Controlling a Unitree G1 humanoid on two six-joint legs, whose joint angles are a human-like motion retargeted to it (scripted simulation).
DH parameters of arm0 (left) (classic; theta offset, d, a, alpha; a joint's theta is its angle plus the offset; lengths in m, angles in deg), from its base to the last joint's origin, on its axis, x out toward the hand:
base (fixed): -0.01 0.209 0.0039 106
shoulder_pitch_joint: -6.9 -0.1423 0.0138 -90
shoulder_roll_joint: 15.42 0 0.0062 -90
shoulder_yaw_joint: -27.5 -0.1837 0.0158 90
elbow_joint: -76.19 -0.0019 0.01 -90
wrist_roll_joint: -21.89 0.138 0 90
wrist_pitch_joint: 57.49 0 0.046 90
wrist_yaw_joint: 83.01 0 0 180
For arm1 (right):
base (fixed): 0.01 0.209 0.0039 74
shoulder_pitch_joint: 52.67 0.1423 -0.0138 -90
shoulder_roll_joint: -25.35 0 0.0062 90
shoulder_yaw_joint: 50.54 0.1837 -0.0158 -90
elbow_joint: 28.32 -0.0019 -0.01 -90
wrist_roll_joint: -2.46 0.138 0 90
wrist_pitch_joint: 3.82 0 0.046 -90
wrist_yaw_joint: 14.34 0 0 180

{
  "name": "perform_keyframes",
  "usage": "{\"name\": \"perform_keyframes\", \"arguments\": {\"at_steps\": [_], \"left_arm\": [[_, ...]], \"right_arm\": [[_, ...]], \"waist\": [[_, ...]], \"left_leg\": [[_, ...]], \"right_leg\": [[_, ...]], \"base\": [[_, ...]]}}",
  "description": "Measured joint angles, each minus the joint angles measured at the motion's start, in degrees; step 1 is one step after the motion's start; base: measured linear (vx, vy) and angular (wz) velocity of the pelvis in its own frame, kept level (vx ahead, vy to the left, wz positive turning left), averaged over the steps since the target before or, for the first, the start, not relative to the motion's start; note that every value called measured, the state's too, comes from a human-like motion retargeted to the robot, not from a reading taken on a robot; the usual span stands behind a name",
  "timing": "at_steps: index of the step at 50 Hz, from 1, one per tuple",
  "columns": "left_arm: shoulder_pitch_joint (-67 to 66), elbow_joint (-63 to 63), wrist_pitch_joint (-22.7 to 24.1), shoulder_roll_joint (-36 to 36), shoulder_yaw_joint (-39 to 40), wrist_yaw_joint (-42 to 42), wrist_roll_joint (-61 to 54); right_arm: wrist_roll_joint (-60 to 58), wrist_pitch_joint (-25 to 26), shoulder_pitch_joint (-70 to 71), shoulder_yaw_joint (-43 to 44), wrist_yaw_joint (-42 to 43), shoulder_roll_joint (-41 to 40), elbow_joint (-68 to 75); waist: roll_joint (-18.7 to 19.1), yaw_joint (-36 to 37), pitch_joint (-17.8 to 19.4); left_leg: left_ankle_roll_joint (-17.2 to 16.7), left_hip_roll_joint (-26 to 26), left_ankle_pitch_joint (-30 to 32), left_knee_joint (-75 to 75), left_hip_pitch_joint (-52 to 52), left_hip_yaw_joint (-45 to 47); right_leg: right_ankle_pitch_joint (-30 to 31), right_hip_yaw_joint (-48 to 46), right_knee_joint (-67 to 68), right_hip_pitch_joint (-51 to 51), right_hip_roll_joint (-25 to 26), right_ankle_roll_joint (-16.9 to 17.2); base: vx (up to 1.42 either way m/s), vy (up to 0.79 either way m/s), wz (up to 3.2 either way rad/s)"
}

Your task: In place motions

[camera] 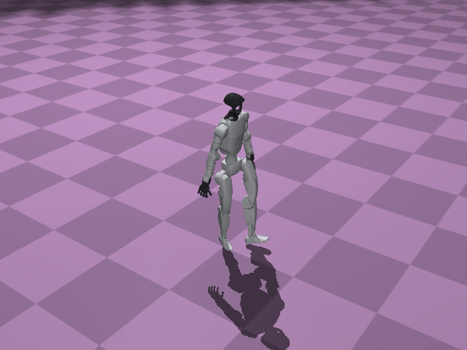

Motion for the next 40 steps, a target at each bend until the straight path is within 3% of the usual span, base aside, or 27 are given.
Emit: {"name": "perform_keyframes", "arguments": {"at_steps": [3, 5, 11, 15, 17, 21, 23, 25, 28, 30, 35, 40], "left_arm": [[-0.6, 0.6, 0.5, -0.2, 0.4, 0.0, -0.6], [-1.1, 0.8, 0.6, -0.2, 0.8, -0.3, -0.2], [-0.6, -0.4, 0.3, -0.1, 2.5, -0.3, -0.2], [-1.3, -0.8, 0.3, 0.1, 3.5, -1.2, -0.1], [-2.2, -1.7, 0.2, 0.0, 3.5, -2.0, -0.2], [-3.6, -4.6, -0.6, 0.3, 5.3, -3.9, -1.5], [-4.2, -6.1, -1.1, 0.7, 7.0, -3.9, -1.0], [-5.2, -7.2, -1.6, 1.0, 8.5, -3.7, 0.1], [-5.4, -7.6, -2.1, 1.8, 9.0, -3.0, 2.4], [-5.2, -7.3, -2.3, 2.4, 9.1, -2.4, 3.6], [-5.3, -6.8, -2.2, 3.2, 8.8, -1.5, 4.1], [-5.7, -6.8, -2.6, 1.9, 9.3, -0.8, 2.7]], "right_arm": [[-0.9, 0.3, -1.5, -0.2, 2.1, 0.5, 0.8], [-0.5, 0.4, -2.4, -0.3, 2.2, 0.5, 1.7], [1.2, 1.3, -4.0, -0.4, 2.7, -1.7, 4.1], [0.5, 1.6, -4.1, -0.8, 3.6, -3.6, 4.2], [-1.1, 1.8, -4.2, -0.4, 2.8, -4.3, 3.0], [-1.2, 1.0, -4.2, -2.7, 2.0, -5.2, -2.7], [-1.0, -0.5, -3.4, -4.0, 1.9, -5.5, -5.5], [-0.4, -1.2, -2.7, -5.1, 2.9, -6.1, -7.3], [3.1, -1.7, -1.2, -6.0, 3.7, -7.4, -8.3], [4.6, -2.2, -0.2, -6.2, 2.6, -8.2, -8.7], [2.2, -1.9, -0.5, -7.4, -2.1, -8.3, -10.5], [-2.2, -0.9, -1.0, -9.2, -2.2, -7.4, -12.2]], "waist": [[-0.2, -2.9, -1.6], [-0.6, -3.7, -2.7], [-2.0, -5.7, -5.5], [-1.8, 0.4, -6.3], [-1.8, 2.4, -7.6], [1.3, 1.9, -8.4], [4.3, -2.7, -8.9], [6.5, -7.8, -9.4], [6.8, -11.1, -8.6], [5.8, -12.2, -7.7], [3.5, -9.4, -7.9], [-0.9, -7.5, -5.5]], "left_leg": [[-6.4, 4.8, -0.8, 0.7, 2.9, 22.1], [-8.1, 7.2, 1.1, 2.3, 4.5, 31.1], [-8.4, 8.4, 5.3, 8.4, 6.3, 35.3], [-12.3, 4.6, 5.7, 2.4, 9.9, 35.5], [-10.9, 3.2, 5.5, 0.4, 8.0, 26.3], [-11.1, 6.1, 4.8, 1.4, 8.7, 20.8], [-11.4, 8.9, 4.4, 2.9, 9.1, 16.9], [-10.7, 10.2, 4.5, 4.0, 8.0, 9.3], [-9.5, 9.7, 5.1, 3.8, 7.9, 3.0], [-8.7, 8.4, 5.5, 3.2, 8.4, 0.0], [-8.2, 7.8, 5.7, 4.1, 7.7, -4.1], [-7.0, 3.0, 5.4, 5.4, 8.4, -8.8]], "right_leg": [[-1.0, -14.0, -2.0, 2.4, -0.8, 1.7], [-1.6, -22.3, -3.0, 4.1, -1.4, 3.1], [-2.7, -44.2, -5.1, 9.4, -0.5, 8.2], [-3.2, -50.4, -4.1, 11.9, 1.8, 9.7], [-2.2, -54.2, -2.8, 14.0, 2.0, 9.5], [5.1, -48.1, 7.3, 16.4, 0.8, 4.6], [8.6, -43.6, 15.0, 16.0, 0.4, -0.2], [10.1, -37.0, 22.7, 13.7, -0.3, -2.8], [8.1, -21.9, 28.3, 7.0, 1.4, 0.2], [7.2, -16.1, 27.3, 4.8, 4.0, -0.1], [-0.3, -11.6, 20.7, 1.0, 5.4, -2.4], [-5.8, -0.5, 10.1, -4.1, 5.6, -0.6]], "base": [[-0.1, 0.11, 4.0], [-0.01, 0.28, 3.69], [0.11, 0.28, 3.54], [0.22, 0.21, 2.0], [0.46, 0.48, 1.9], [0.38, 0.25, 2.05], [0.3, 0.07, 2.99], [0.39, 0.16, 3.07], [0.22, 0.05, 2.54], [0.11, -0.06, 2.17], [0.19, -0.08, 1.53], [0.15, -0.05, 1.44]]}}
